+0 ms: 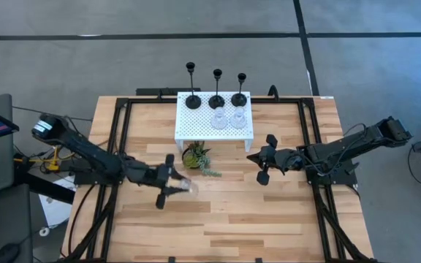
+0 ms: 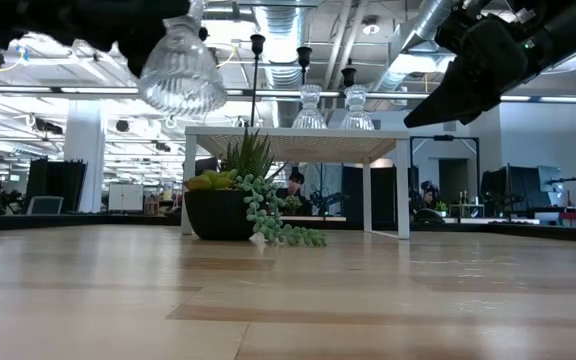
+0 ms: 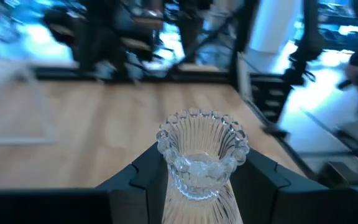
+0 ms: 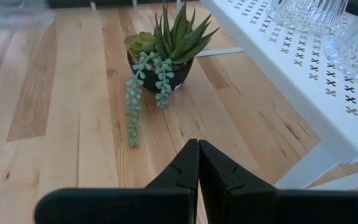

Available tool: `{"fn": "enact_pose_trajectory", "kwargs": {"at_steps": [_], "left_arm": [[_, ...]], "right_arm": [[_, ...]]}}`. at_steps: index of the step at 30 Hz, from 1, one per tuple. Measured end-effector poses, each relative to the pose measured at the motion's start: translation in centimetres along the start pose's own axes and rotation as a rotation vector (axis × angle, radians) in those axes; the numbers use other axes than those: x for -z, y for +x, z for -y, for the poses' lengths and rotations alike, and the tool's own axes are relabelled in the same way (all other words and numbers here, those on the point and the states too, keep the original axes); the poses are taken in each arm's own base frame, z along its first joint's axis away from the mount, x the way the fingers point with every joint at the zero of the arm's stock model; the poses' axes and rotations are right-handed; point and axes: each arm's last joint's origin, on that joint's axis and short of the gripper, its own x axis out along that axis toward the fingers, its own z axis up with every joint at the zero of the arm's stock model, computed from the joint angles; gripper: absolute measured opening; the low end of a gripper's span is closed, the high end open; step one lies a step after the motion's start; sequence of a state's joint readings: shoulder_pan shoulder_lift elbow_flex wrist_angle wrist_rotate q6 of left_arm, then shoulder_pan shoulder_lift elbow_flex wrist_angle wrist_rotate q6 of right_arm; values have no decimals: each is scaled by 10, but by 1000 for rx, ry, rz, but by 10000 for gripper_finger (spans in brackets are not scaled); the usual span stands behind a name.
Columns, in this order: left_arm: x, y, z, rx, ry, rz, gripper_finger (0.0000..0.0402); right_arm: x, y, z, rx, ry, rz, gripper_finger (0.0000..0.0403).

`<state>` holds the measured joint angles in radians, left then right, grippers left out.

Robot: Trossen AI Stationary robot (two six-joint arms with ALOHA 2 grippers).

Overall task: Pick & Place candle stick holders
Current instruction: Put the transparent glass candle holder on the shelf aligned with the transparent candle holder

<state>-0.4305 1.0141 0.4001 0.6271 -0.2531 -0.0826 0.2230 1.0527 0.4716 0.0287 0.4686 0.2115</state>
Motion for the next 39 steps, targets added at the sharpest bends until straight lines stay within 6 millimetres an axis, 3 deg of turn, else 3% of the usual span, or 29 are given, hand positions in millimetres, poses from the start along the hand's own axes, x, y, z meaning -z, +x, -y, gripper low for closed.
{"fn": "enact_pose_trajectory", "kwargs": {"at_steps": [7, 12, 17, 26, 39], "left_arm": [[-38, -6, -23, -195, 115, 89, 141], [-72, 3, -41, -350, 188, 98, 141], [-91, 14, -66, -603, 237, 75, 141], [-88, 28, -111, -796, 200, 4, 141], [-86, 27, -117, -829, 142, 18, 141]], "right_arm": [[0, 0, 0, 1, -3, 1, 0], [0, 0, 1, 3, -26, 0, 0], [2, 0, 1, 7, -33, -15, 0], [4, 0, 2, 15, -47, -41, 0], [4, 2, 6, 33, -37, -43, 0]]}}
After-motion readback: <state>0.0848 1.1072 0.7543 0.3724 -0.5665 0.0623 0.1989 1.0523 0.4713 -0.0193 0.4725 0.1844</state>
